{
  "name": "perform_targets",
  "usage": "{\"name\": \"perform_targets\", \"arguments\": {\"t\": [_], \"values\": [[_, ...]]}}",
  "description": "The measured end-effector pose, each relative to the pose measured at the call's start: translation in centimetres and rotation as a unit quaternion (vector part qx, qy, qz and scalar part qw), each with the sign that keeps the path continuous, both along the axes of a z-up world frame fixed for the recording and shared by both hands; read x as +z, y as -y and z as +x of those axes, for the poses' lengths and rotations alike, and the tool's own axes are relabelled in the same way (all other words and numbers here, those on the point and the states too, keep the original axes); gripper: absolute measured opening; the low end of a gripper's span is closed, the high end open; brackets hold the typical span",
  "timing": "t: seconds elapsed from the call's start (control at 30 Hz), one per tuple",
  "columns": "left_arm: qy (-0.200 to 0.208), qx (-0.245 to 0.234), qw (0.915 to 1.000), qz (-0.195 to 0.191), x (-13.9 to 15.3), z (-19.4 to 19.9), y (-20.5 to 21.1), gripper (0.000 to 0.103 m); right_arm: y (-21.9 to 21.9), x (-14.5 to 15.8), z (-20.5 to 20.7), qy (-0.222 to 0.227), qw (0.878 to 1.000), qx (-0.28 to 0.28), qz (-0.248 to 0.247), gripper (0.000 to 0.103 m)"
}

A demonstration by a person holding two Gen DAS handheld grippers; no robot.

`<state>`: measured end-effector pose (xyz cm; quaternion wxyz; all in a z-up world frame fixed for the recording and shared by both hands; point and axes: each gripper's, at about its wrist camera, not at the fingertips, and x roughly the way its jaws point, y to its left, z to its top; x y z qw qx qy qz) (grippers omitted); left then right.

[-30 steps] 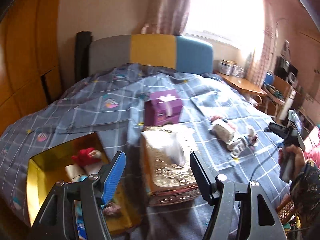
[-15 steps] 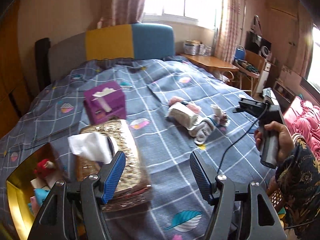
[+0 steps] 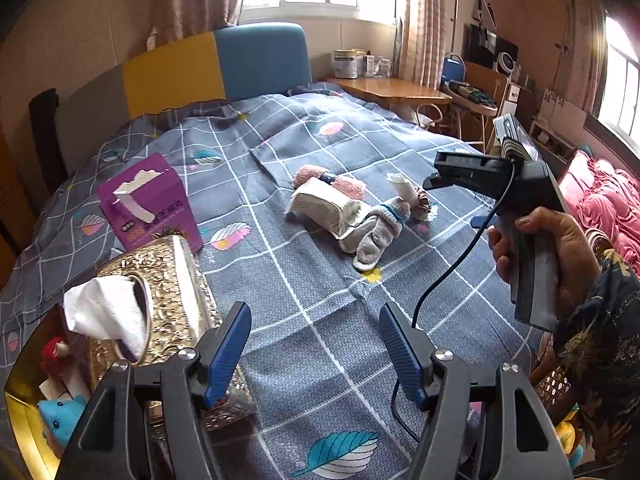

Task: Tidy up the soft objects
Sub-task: 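Lower the right tool onto the white sock with brown scrunchie and close it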

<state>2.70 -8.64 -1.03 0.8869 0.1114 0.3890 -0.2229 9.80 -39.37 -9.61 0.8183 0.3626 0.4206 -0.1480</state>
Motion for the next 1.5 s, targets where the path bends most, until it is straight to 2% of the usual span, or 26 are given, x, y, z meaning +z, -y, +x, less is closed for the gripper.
{"name": "perform_targets", "arguments": {"t": [0.63,0.93,1.27,1.37,1.5], "values": [[-0.042,-0.033,0.9982,0.027,-3.2,1.3,3.9,0.067,0.1,-0.2,0.0,0.004,1.000,0.007,0.015,0.101],[-0.066,-0.035,0.9967,0.032,-5.3,1.7,4.9,0.067,1.0,-0.7,-0.5,0.000,0.999,-0.014,0.031,0.101],[-0.092,-0.054,0.9938,0.032,-7.4,-0.1,5.3,0.066,1.5,-1.6,-0.6,-0.016,0.998,-0.030,0.046,0.101],[-0.100,-0.051,0.9933,0.027,-7.7,-0.2,4.9,0.066,1.0,-0.8,-0.7,-0.006,1.000,-0.019,0.022,0.101],[-0.108,-0.047,0.9929,0.020,-7.9,-0.3,4.3,0.066,-0.6,0.1,0.0,-0.012,0.999,0.018,-0.037,0.101]]}}
